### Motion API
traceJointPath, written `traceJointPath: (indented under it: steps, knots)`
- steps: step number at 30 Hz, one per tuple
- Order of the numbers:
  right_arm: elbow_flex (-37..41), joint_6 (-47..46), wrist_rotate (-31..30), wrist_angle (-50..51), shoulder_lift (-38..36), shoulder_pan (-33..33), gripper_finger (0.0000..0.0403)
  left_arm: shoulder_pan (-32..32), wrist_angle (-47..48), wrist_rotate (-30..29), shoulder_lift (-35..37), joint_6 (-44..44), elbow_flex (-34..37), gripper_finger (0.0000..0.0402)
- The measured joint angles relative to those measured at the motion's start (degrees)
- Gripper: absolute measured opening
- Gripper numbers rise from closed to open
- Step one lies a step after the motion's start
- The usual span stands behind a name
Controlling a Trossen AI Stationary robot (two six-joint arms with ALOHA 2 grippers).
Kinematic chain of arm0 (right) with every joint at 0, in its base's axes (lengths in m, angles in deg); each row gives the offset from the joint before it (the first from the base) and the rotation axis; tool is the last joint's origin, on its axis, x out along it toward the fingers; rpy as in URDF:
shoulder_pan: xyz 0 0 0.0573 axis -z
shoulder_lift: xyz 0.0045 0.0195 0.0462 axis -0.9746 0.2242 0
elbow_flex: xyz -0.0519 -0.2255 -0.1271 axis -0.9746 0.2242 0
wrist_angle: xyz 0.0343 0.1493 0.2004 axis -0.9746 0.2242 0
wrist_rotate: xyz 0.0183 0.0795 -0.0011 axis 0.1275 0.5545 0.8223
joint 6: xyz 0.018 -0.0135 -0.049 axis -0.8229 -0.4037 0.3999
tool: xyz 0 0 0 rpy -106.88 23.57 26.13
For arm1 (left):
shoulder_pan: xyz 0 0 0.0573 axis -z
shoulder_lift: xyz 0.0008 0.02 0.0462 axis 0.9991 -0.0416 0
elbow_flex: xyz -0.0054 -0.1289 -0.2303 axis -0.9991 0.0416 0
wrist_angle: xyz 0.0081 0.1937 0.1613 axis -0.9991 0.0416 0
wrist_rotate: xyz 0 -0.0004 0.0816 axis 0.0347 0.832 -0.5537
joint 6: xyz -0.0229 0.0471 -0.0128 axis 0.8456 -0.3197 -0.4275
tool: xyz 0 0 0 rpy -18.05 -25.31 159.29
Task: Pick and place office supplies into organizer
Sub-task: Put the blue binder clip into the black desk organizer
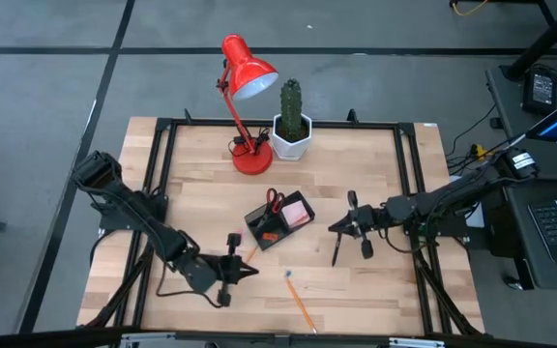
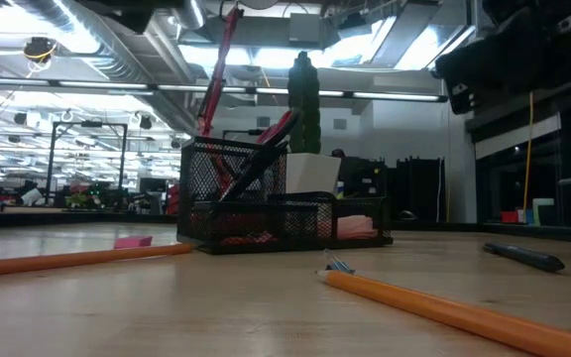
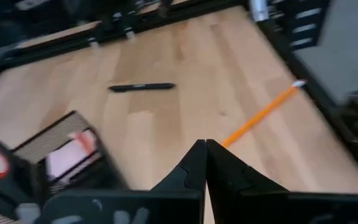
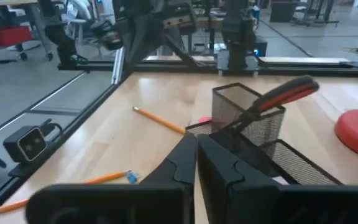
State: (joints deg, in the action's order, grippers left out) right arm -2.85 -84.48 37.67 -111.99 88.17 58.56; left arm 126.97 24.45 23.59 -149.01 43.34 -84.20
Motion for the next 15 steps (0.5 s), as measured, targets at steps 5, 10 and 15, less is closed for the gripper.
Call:
traceJointPath:
  steps: [5, 10, 15]
  knots:
    - [-5.3, -1.7, -0.2, 7.0, 2.4, -2.7, 0.0019, 0.0, -11.1, 3.4, 8.2, -0.8, 10.9, 0.0001]
    - [-14.3, -1.9, -0.2, 14.6, 9.6, -5.3, 0.0020, -0.1, -21.8, 3.5, 18.6, -1.2, 22.7, 0.0001]
    - [-23.4, -1.9, -0.2, 20.6, 18.9, -6.8, 0.0019, 0.0, -24.4, 3.5, 26.2, -1.4, 29.6, 0.0002]
